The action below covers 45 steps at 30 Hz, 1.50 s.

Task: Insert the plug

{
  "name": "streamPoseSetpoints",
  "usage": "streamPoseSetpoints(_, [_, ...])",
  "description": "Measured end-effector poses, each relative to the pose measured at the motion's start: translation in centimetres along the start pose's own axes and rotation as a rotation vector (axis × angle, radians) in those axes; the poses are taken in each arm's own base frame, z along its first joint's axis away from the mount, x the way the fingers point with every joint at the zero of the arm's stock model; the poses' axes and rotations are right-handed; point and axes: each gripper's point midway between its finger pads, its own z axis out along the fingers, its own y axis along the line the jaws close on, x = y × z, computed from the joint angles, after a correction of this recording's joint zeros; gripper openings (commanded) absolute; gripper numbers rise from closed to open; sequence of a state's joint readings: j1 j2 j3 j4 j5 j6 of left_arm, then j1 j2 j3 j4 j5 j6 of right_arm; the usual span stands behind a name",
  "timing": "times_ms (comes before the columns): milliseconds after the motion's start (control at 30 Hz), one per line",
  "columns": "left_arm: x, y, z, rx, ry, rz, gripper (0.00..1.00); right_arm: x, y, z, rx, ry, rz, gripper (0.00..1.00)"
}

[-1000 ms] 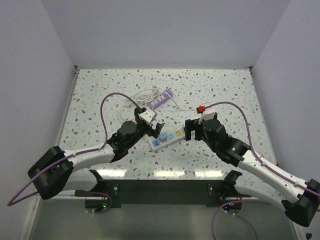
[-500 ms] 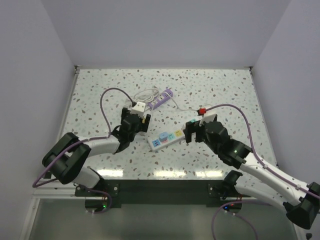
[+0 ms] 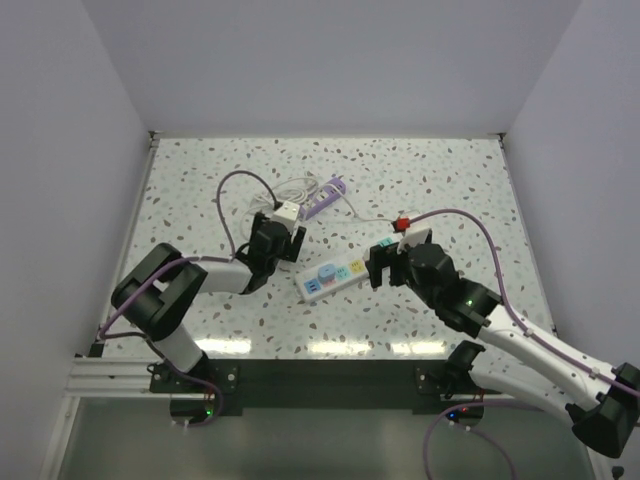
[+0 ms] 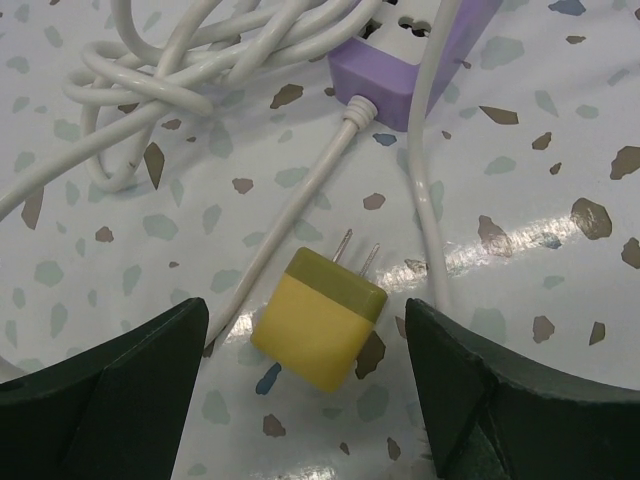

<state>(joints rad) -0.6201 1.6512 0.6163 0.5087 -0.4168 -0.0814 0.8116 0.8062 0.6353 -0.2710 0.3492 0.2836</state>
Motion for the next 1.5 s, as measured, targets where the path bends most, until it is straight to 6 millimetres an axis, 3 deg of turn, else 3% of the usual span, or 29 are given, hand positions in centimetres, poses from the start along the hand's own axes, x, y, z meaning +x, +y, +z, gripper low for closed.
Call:
streamPoseSetpoints(333, [0.1, 0.1, 1.8, 0.007, 0.02, 0.015, 0.72, 0.1, 0.0, 0.0, -0.003, 0.002, -0.005, 0.93])
streamPoseSetpoints(533, [0.3, -0.3, 2.8, 0.023, 0.035, 0.016, 0.71, 0.2, 0.0, 0.1, -0.003, 0.006, -0.007, 0.93])
streamPoseSetpoints(600, [0.3, -0.6, 3.1, 0.033, 0.04, 0.018, 0.63, 0.3, 0.0, 0.1, -0.002, 0.008, -0.008, 0.93])
streamPoseSetpoints(633, [0.2, -0.7, 3.2, 0.039, 0.041, 0.018, 0.51, 0.3, 0.0, 0.1, -0.002, 0.008, -0.009, 0.93])
streamPoseSetpoints(700, [0.1, -0.9, 3.4, 0.048, 0.042, 0.025, 0.39, 0.3, 0.0, 0.1, -0.002, 0.008, -0.01, 0.92])
streamPoseSetpoints(733, [0.0, -1.0, 3.5, 0.054, 0.041, 0.023, 0.22, 0.3, 0.0, 0.1, -0.002, 0.008, -0.011, 0.91])
streamPoseSetpoints(800, [-0.1, -1.1, 3.5, 0.063, 0.039, 0.019, 0.05, 0.2, 0.0, 0.1, -0.004, 0.006, -0.013, 0.9])
streamPoseSetpoints(833, [-0.1, -1.1, 3.5, 0.072, 0.038, 0.013, 0.0, 0.2, 0.1, 0.1, -0.007, 0.006, -0.015, 0.9])
streamPoseSetpoints(967, [-0.4, -1.7, 2.6, 0.127, 0.03, -0.032, 0.0, -0.1, 0.8, 0.1, -0.047, -0.005, -0.02, 0.87])
streamPoseSetpoints(1167, [-4.7, -3.0, -0.3, 0.25, -0.078, -0.158, 0.0, -0.9, 2.9, 0.7, -0.144, -0.053, -0.02, 0.84])
streamPoseSetpoints(1400, [-12.7, -4.9, -5.2, 0.444, -0.273, -0.397, 0.0, -1.0, 6.1, 2.3, -0.244, -0.093, -0.037, 0.8])
streamPoseSetpoints(1500, [-14.2, -5.5, -7.4, 0.531, -0.325, -0.516, 0.0, -1.4, 7.4, 2.5, -0.283, -0.136, -0.038, 0.78])
